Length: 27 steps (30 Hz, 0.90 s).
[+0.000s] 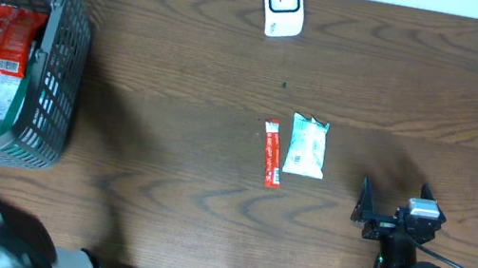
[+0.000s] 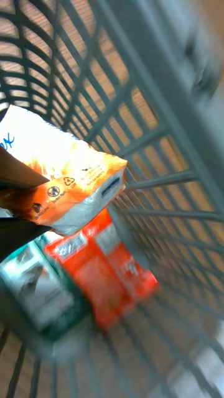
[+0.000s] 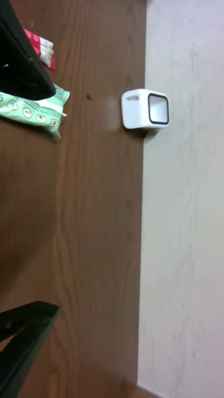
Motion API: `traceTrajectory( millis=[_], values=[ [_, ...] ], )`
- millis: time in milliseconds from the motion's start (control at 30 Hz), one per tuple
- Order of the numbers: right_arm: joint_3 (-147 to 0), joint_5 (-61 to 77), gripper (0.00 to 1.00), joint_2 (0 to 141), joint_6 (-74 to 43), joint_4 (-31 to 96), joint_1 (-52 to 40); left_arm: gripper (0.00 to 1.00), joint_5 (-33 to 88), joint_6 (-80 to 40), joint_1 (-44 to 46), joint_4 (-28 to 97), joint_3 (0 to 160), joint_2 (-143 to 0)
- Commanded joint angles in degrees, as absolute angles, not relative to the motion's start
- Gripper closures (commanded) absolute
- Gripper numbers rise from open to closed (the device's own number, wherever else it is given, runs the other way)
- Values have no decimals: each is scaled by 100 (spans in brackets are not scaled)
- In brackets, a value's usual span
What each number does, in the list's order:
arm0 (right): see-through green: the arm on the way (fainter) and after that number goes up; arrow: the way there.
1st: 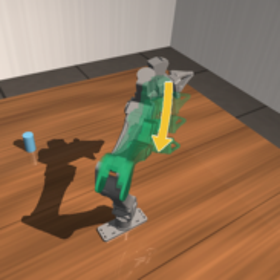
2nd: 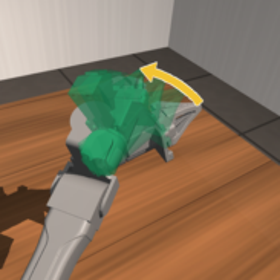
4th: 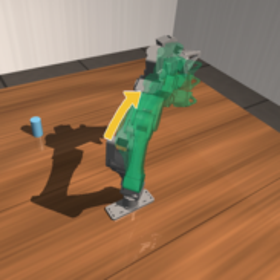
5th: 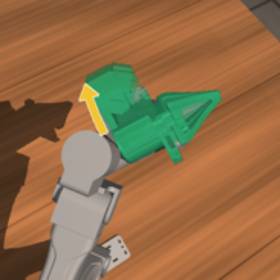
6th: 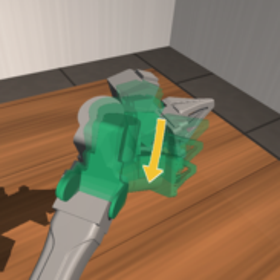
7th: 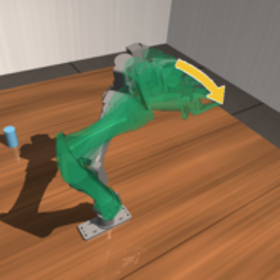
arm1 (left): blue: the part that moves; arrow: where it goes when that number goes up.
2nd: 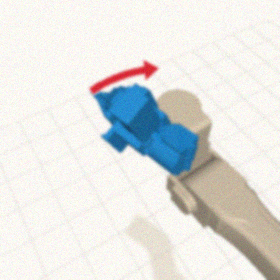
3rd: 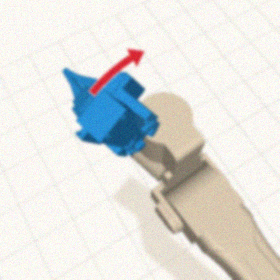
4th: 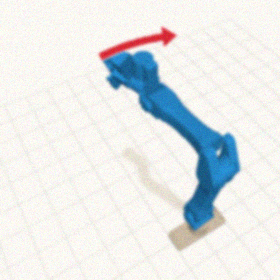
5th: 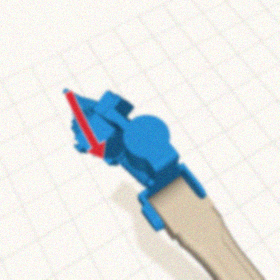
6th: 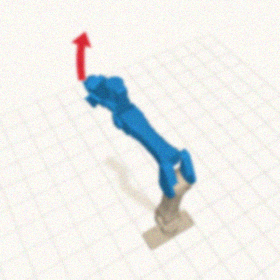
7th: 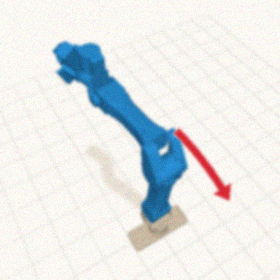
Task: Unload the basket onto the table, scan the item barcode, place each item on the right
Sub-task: 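Grasp the orange-and-white sachet in the basket with the left gripper, then carry the orange sachet left of the red stick and release it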
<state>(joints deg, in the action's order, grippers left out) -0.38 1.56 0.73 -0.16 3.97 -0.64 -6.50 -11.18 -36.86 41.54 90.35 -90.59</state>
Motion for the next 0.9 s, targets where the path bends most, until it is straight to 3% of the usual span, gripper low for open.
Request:
traceTrajectory(
  millis=[0,133,233,567,867],
  values=[
    [-32,180,1,49,45,414,1,93,648,-1540,-3621,4392,9045,-8243],
    [-32,180,1,51,45,414,1,93,2620,-1577,-3326,4993,9045,-7491],
    [-32,180,1,49,45,414,1,93,3194,-1573,-2875,5559,9043,-7266],
    [-32,180,1,49,45,414,1,92,3135,-1234,-484,6261,8230,-7485],
    [-32,180,1,49,45,414,1,92,2521,-1874,1232,4952,6753,-8023]
  ],
)
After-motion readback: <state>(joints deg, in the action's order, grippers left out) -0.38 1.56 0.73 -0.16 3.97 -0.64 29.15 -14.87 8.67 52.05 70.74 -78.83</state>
